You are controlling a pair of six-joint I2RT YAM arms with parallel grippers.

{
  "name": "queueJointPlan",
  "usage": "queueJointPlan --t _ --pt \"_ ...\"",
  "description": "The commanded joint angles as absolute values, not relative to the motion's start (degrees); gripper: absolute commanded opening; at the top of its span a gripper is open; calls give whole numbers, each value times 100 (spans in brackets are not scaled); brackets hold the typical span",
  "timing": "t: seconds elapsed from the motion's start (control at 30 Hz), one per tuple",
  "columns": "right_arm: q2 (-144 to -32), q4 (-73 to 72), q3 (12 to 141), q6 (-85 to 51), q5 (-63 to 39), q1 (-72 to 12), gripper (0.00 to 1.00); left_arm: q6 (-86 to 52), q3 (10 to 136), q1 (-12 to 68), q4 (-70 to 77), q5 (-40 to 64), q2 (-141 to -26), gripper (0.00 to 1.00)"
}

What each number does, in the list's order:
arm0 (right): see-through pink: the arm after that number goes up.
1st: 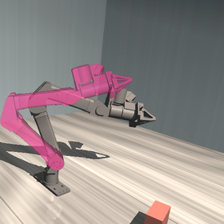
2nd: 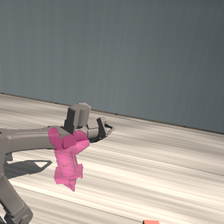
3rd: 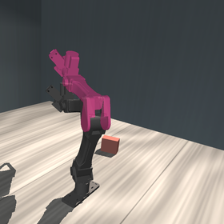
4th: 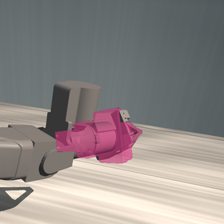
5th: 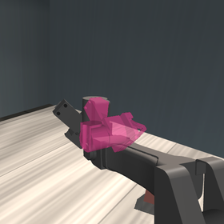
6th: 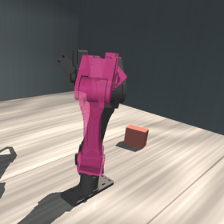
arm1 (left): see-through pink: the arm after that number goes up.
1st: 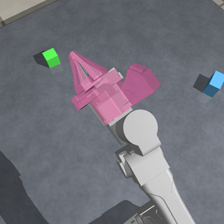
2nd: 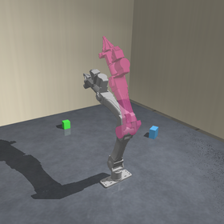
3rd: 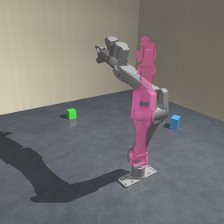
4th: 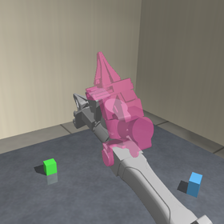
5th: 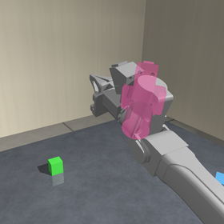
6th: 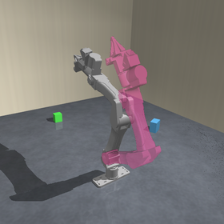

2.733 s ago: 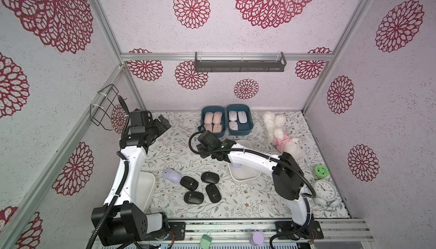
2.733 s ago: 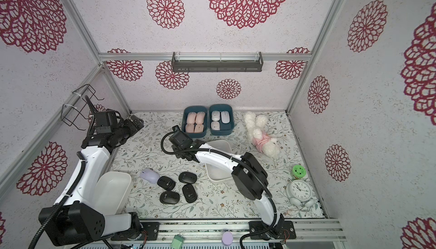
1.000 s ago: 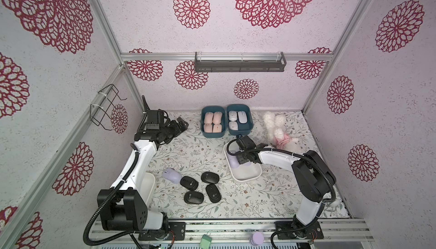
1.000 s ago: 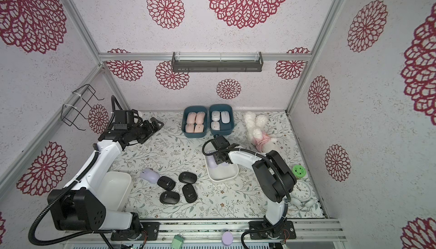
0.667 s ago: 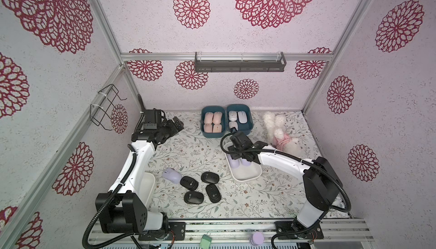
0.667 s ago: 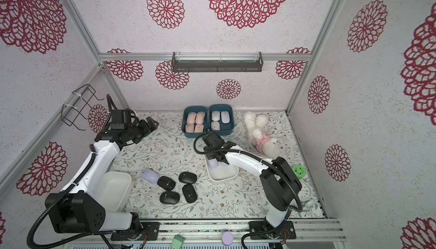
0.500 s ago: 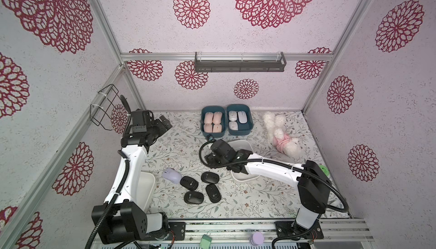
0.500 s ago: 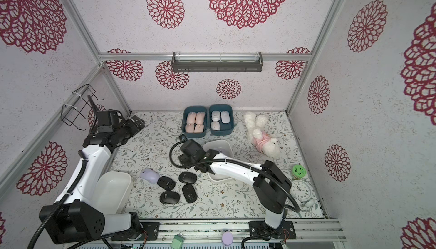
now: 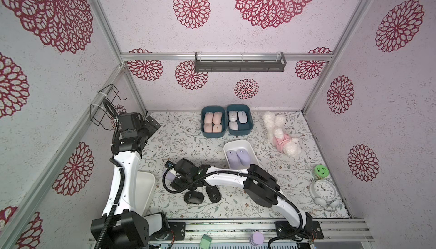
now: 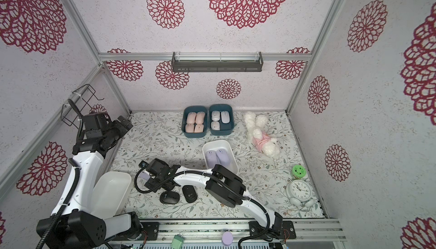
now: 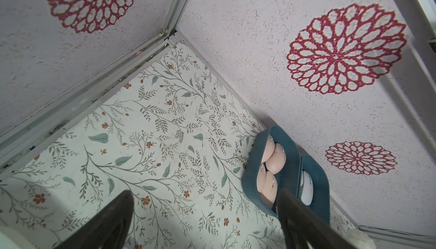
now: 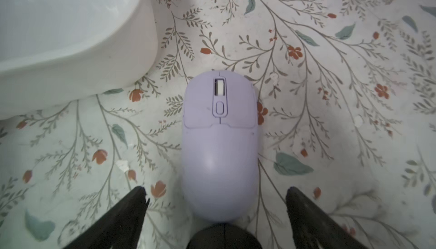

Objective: Place the mice by color into the storage box
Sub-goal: Pick up the mouse from the center of the board.

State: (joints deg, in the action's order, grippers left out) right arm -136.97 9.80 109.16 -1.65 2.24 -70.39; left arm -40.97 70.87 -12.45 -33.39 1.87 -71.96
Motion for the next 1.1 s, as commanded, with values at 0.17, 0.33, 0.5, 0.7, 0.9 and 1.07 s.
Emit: queueJointPlan --t 0.17,0.33,0.5,0.7,0.9,1.07 --pt "-14614 1773 12481 -100 -316 -6741 88 -4166 7057 -1301 -3208 446 -7352 97" --pt "-14757 1973 12843 -167 -410 -6715 68 -4166 7049 -1315 -3182 501 -7339 97" --pt "-14445 1840 12743 -299 -112 -6715 53 -4166 7049 -1314 -3131 691 -7374 97" --pt "-14009 1538 12784 -284 227 -6705 44 -4158 7070 -1322 -3099 863 -7433 97" --pt "-13296 1434 12161 -363 610 -6569 43 -4258 7070 -1325 -3023 1295 -7419 97" --pt "-12008 913 10561 -535 1059 -6428 42 -4257 7048 -1139 -2882 1613 -7428 97"
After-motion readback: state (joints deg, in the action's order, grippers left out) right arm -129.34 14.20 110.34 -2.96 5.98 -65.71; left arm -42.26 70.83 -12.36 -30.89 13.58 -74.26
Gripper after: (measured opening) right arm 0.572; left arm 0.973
